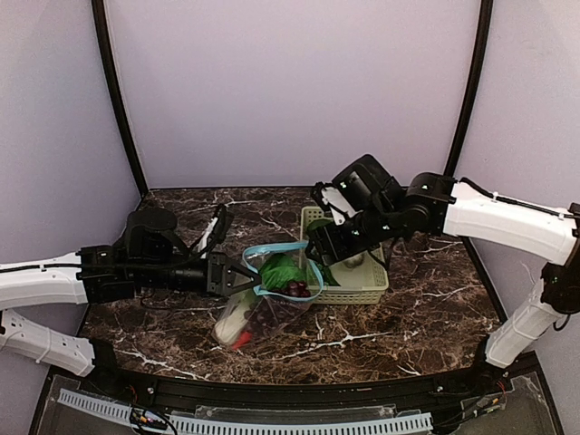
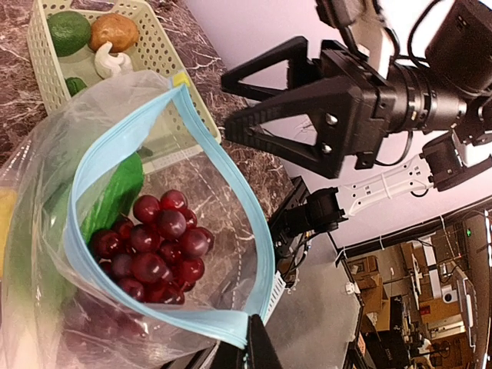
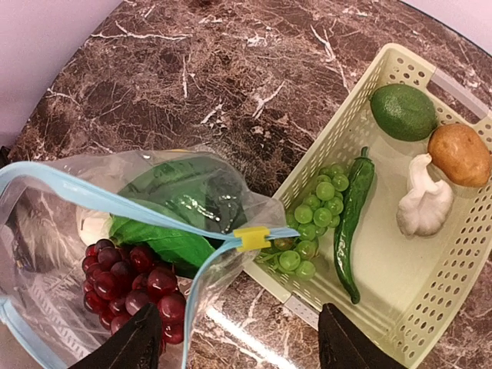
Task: Place the food in the zip-top bag and seal the zipper
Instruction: Pick up the fake vegetable from the bin.
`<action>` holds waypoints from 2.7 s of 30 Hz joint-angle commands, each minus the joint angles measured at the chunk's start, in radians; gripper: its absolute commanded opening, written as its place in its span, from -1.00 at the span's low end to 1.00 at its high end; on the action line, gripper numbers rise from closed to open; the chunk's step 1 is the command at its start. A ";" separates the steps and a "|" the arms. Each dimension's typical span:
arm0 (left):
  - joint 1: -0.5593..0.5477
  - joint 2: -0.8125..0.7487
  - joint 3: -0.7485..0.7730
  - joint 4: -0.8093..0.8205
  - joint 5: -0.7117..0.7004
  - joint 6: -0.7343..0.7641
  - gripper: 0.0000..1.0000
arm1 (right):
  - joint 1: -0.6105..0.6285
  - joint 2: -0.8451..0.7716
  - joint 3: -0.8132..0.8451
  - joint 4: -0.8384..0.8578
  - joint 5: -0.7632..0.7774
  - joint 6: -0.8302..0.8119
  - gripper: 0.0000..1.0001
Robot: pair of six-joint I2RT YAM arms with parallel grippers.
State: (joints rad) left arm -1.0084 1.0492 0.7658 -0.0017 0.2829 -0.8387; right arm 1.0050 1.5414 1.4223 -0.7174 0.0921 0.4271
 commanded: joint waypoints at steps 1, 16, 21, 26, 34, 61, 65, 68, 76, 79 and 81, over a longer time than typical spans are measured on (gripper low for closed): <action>0.071 -0.023 -0.013 -0.016 0.073 0.015 -0.99 | -0.027 -0.079 -0.029 0.030 0.039 0.003 0.37; 0.231 0.011 0.108 -0.201 0.271 0.241 -0.99 | -0.271 -0.027 -0.216 0.170 -0.088 -0.074 0.37; 0.232 -0.016 0.061 -0.136 0.325 0.223 -0.99 | -0.291 0.084 -0.178 0.200 -0.047 -0.141 0.36; 0.233 -0.034 0.048 -0.134 0.335 0.218 -0.99 | -0.300 0.205 -0.123 0.228 0.043 -0.163 0.33; 0.233 -0.045 0.049 -0.139 0.328 0.199 -0.99 | -0.299 0.361 -0.036 0.272 0.202 -0.161 0.26; 0.233 -0.064 0.055 -0.150 0.323 0.187 -0.99 | -0.301 0.472 -0.044 0.279 0.204 -0.091 -0.48; 0.232 -0.068 0.055 -0.149 0.324 0.184 -0.99 | -0.304 0.467 -0.054 0.279 0.197 -0.075 -0.52; 0.232 -0.072 0.055 -0.149 0.322 0.182 -0.99 | -0.309 0.473 -0.056 0.280 0.194 -0.073 -0.53; 0.233 -0.082 0.055 -0.154 0.319 0.181 -0.99 | -0.310 0.454 -0.063 0.279 0.188 -0.061 -0.80; 0.232 -0.085 0.055 -0.153 0.317 0.180 -0.99 | -0.311 0.405 -0.080 0.279 0.179 -0.056 -0.87; 0.233 -0.087 0.052 -0.153 0.316 0.178 -0.99 | -0.311 0.366 -0.093 0.279 0.171 -0.055 -0.88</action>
State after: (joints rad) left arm -0.7815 0.9955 0.8211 -0.1757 0.5869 -0.6594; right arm 0.6994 1.9850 1.3613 -0.4397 0.2859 0.3580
